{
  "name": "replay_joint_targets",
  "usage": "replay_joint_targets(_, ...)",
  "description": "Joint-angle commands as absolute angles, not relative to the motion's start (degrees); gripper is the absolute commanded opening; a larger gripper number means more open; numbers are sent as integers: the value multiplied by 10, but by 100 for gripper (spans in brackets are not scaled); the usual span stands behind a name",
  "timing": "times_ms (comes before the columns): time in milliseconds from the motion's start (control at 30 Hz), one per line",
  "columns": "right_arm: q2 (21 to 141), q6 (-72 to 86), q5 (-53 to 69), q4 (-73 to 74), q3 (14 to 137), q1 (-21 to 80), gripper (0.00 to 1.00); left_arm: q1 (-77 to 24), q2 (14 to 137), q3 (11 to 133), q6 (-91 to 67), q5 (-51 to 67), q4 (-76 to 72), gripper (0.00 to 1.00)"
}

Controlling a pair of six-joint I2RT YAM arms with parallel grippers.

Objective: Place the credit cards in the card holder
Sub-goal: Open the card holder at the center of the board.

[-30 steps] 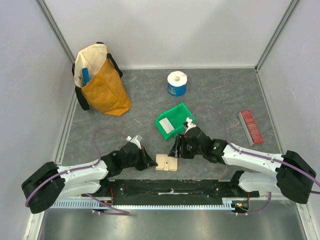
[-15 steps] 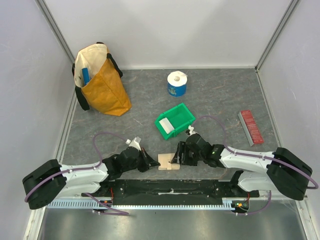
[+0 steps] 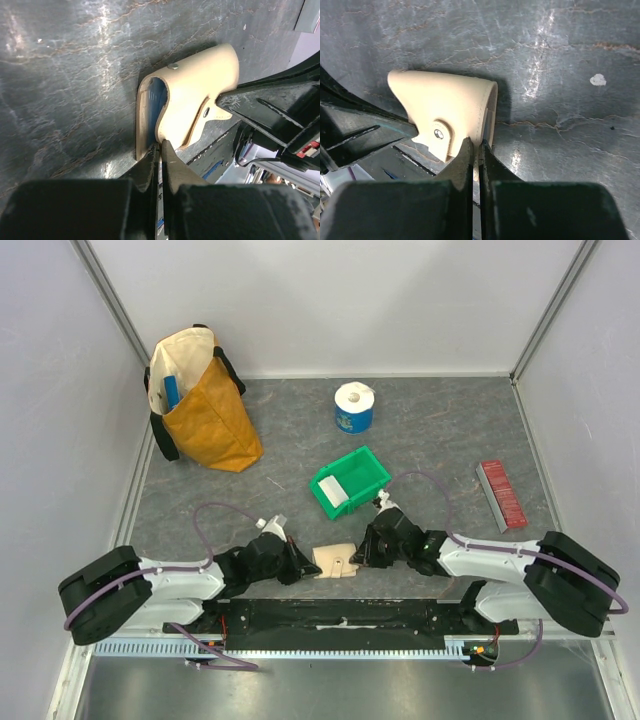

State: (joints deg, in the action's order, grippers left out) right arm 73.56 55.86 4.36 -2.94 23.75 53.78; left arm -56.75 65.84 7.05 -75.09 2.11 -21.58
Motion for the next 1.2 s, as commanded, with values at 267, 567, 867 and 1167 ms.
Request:
replay_joint_targets(267, 638, 448, 39, 25, 269, 547, 0, -571, 502, 145, -646, -109, 52, 72)
replay_joint_targets(567, 582, 328, 110, 40, 274, 547, 0, -449, 460, 144, -433, 69, -63, 88)
replay_joint_targets(867, 601, 236, 165, 51, 307, 547, 0, -336, 616, 149, -371, 408, -263, 88)
replay_joint_targets(1167, 599, 159, 183, 54, 327, 547, 0, -336, 717, 149, -399, 506, -379, 86)
